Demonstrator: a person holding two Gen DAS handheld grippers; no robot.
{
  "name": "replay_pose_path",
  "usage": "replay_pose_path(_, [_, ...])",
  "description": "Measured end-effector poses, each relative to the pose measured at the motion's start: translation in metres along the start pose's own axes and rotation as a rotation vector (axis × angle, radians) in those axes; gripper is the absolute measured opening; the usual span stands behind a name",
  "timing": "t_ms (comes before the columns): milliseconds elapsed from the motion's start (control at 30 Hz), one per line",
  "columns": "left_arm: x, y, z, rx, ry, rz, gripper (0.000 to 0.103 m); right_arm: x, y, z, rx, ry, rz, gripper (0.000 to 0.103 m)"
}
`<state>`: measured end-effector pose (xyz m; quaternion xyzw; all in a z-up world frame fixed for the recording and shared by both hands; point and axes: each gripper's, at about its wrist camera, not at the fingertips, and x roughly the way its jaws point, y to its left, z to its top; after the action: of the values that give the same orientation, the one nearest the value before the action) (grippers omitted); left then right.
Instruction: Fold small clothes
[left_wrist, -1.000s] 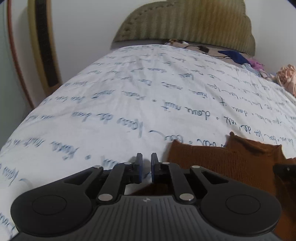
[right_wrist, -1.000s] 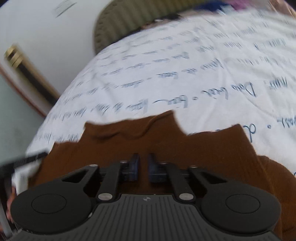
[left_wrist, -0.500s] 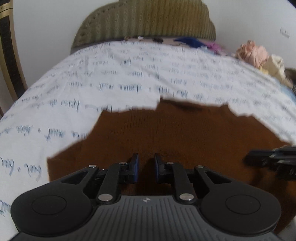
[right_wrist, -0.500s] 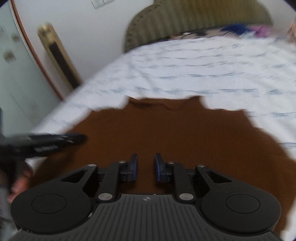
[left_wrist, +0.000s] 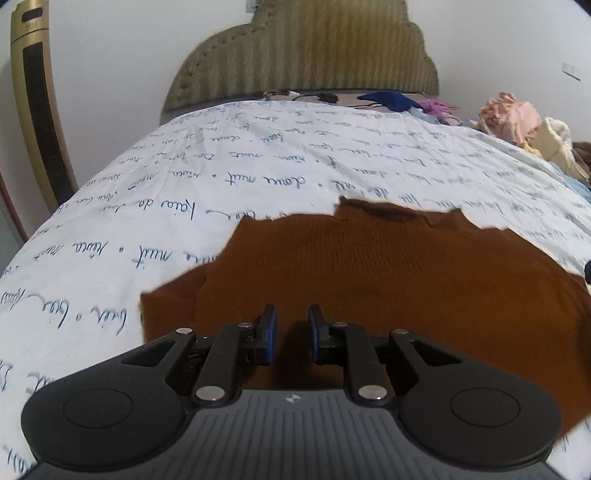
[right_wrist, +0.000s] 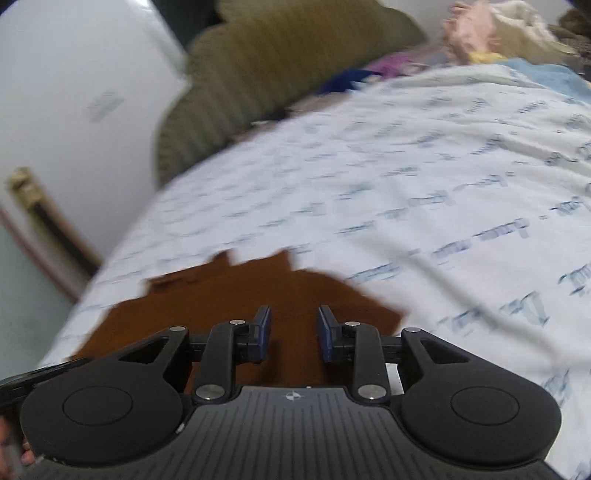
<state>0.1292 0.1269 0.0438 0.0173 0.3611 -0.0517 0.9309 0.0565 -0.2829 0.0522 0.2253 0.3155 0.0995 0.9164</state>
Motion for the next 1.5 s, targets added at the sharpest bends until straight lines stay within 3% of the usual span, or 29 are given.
replay_pose_path(100, [-0.002, 0.002, -0.019, 0.007, 0.023, 0.027, 0.023, -0.006, 0.028, -0.019, -0.058, 0.061, 0.079, 0.035])
replay_pose_path(200, [-0.004, 0.004, -0.029, 0.021, 0.027, 0.029, 0.023, 0.011, 0.039, -0.042, -0.129, 0.155, -0.034, 0.034])
replay_pose_path(300, [-0.009, 0.004, -0.027, 0.021, 0.052, 0.039, 0.023, 0.011, 0.025, -0.047, -0.079, 0.140, -0.023, 0.029])
replay_pose_path(400, [-0.021, 0.005, -0.019, 0.002, 0.028, 0.066, 0.024, -0.003, 0.031, -0.040, -0.047, 0.133, -0.026, 0.038])
replay_pose_path(500, [-0.033, -0.001, -0.013, 0.011, -0.041, 0.058, 0.024, -0.015, 0.055, -0.038, -0.097, 0.092, 0.050, 0.041])
replay_pose_path(567, [-0.030, -0.012, -0.016, 0.039, -0.024, 0.019, 0.026, -0.013, 0.070, -0.040, -0.122, 0.109, 0.110, 0.044])
replay_pose_path(633, [-0.022, -0.024, -0.028, 0.094, 0.001, 0.036, 0.025, -0.004, 0.089, -0.051, -0.175, 0.160, 0.129, 0.046])
replay_pose_path(733, [-0.016, -0.032, -0.050, 0.159, -0.040, 0.085, 0.026, 0.021, 0.099, -0.077, -0.249, 0.265, 0.036, 0.047])
replay_pose_path(800, [-0.018, -0.034, -0.055, 0.188, -0.063, 0.098, 0.026, 0.023, 0.095, -0.087, -0.288, 0.214, 0.054, 0.047])
replay_pose_path(967, [-0.035, -0.025, -0.051, 0.126, -0.074, 0.077, 0.027, 0.009, 0.103, -0.077, -0.234, 0.223, 0.065, 0.052])
replay_pose_path(1100, [-0.049, -0.024, -0.067, 0.171, -0.112, 0.187, 0.035, 0.001, 0.131, -0.083, -0.288, 0.200, 0.162, 0.052])
replay_pose_path(1233, [-0.057, -0.023, -0.085, 0.212, -0.108, 0.192, 0.037, 0.024, 0.174, -0.103, -0.383, 0.233, 0.193, 0.052])
replay_pose_path(1300, [-0.058, -0.024, -0.091, 0.224, -0.107, 0.196, 0.040, 0.047, 0.188, -0.121, -0.451, 0.307, 0.142, 0.054])
replay_pose_path(1367, [-0.060, -0.019, -0.092, 0.208, -0.110, 0.181, 0.041, 0.046, 0.201, -0.129, -0.558, 0.278, 0.115, 0.056])
replay_pose_path(1500, [-0.068, -0.001, -0.085, 0.104, -0.106, 0.105, 0.042, 0.039, 0.204, -0.118, -0.521, 0.289, 0.128, 0.056])
